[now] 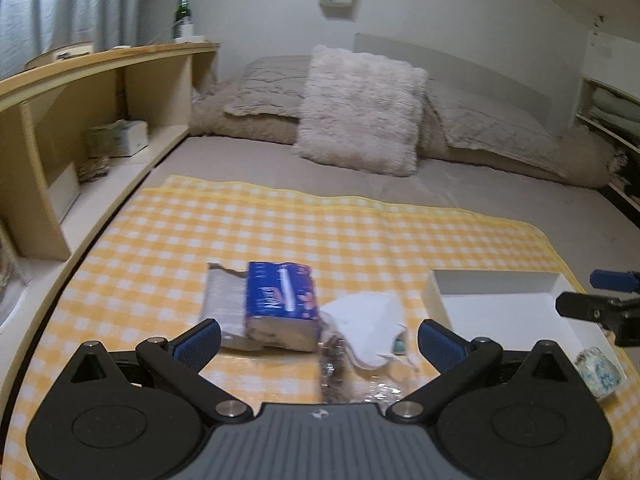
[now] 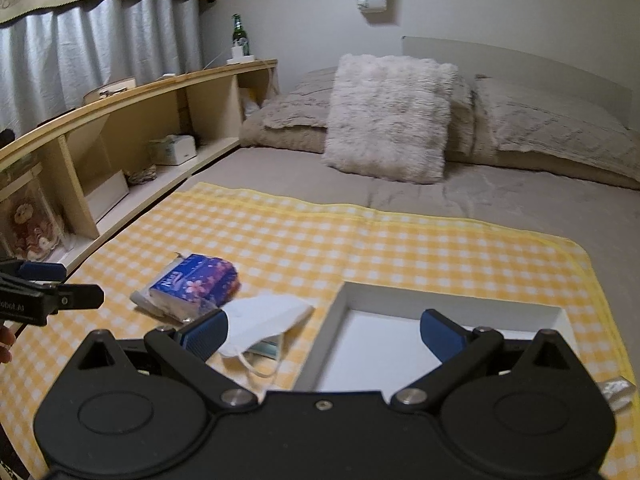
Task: Organize soft objects
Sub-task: 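Withdraw both tools from the tray toward the remaining bags, then grasp the clear bag with dark item with the left tool while the right tool grasps the cord bag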
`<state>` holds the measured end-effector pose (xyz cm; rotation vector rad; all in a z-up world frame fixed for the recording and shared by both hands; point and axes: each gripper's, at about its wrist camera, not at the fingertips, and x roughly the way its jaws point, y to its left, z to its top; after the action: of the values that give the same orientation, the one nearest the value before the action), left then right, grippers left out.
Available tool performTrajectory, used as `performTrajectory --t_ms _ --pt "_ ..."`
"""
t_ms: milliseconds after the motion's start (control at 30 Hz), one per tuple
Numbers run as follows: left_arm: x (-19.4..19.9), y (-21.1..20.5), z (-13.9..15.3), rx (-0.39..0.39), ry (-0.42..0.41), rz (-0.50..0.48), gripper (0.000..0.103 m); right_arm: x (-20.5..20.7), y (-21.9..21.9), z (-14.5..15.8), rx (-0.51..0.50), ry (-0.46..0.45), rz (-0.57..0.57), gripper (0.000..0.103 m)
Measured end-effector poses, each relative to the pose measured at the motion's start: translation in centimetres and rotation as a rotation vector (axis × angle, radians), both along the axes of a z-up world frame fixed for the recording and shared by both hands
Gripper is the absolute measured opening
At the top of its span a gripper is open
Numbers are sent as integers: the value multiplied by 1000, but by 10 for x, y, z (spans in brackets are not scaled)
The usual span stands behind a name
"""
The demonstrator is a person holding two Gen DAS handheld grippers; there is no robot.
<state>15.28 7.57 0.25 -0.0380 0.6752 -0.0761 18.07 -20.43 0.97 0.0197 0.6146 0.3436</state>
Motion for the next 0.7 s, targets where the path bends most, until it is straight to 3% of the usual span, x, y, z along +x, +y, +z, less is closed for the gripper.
performTrajectory --t_ms 200,333,467,533,600,700 --pt "5 22 -1 -3 8 52 103 8 28 -7 13 42 34 103" --pt "15 28 -8 -2 59 55 103 18 44 -18 55 120 35 103" --pt "29 33 -20 -66 120 53 102 26 56 -34 102 201 29 103" --pt "37 35 -25 -105 147 53 97 31 65 -42 96 236 33 103" --pt "46 32 -31 -112 169 47 85 36 75 -50 81 265 35 103" --pt "59 26 -42 -118 215 31 76 43 84 -62 105 326 49 103"
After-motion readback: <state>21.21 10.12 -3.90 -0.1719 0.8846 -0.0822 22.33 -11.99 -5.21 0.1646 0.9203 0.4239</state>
